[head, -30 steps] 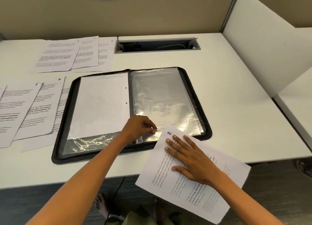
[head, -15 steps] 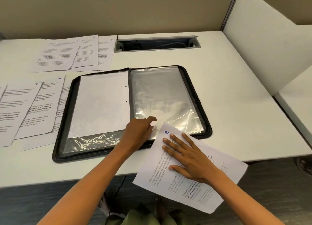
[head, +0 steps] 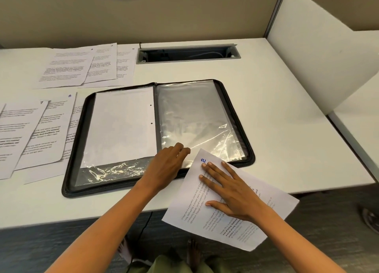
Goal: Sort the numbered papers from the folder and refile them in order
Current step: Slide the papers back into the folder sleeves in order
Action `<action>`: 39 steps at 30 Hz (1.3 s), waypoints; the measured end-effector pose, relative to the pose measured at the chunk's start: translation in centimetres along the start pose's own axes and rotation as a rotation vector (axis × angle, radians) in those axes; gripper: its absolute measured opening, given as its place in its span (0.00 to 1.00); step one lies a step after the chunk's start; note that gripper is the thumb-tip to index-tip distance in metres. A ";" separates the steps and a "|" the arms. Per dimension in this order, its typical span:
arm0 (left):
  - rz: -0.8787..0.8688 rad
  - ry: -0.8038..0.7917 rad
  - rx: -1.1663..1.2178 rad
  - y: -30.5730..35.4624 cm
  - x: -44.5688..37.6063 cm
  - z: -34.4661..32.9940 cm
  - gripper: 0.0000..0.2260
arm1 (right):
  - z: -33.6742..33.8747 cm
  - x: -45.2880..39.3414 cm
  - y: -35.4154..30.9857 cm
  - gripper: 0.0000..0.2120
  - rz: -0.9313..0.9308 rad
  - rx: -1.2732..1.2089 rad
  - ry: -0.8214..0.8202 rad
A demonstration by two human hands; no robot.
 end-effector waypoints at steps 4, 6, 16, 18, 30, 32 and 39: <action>-0.042 0.044 -0.104 0.4 0.3 0.1 0.27 | 0.0 -0.1 -0.1 0.34 0.025 0.011 -0.016; -0.047 0.049 -0.091 0.3 0.4 -0.2 0.26 | 0.0 -0.2 -0.1 0.34 0.027 0.015 -0.018; -0.051 0.019 -0.049 -0.4 0.5 -0.4 0.12 | -0.1 -0.4 -0.2 0.35 0.031 0.027 -0.026; -0.024 0.025 -0.038 -0.5 0.4 -0.6 0.14 | -0.1 -0.3 0.0 0.35 0.015 0.015 -0.027; -0.021 0.160 -0.017 0.1 -0.4 -0.4 0.08 | 0.3 -0.3 0.8 0.36 -0.044 -0.068 0.002; 0.017 0.175 0.014 0.2 -0.7 -0.4 0.09 | 0.3 -0.1 1.1 0.36 -0.060 -0.083 0.004; 0.080 0.144 0.157 1.5 -2.3 -0.5 0.13 | 0.3 0.2 0.9 0.34 -0.010 -0.011 0.001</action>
Point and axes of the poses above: each hand's wrist, its own x-axis away from the middle knuckle, its own z-axis out of the back of the hand, y = z × x, the point moved 2 cm from there along -x, towards the middle knuckle, and after that the axes turned 15 degrees about -y, right-handed, at the moved point
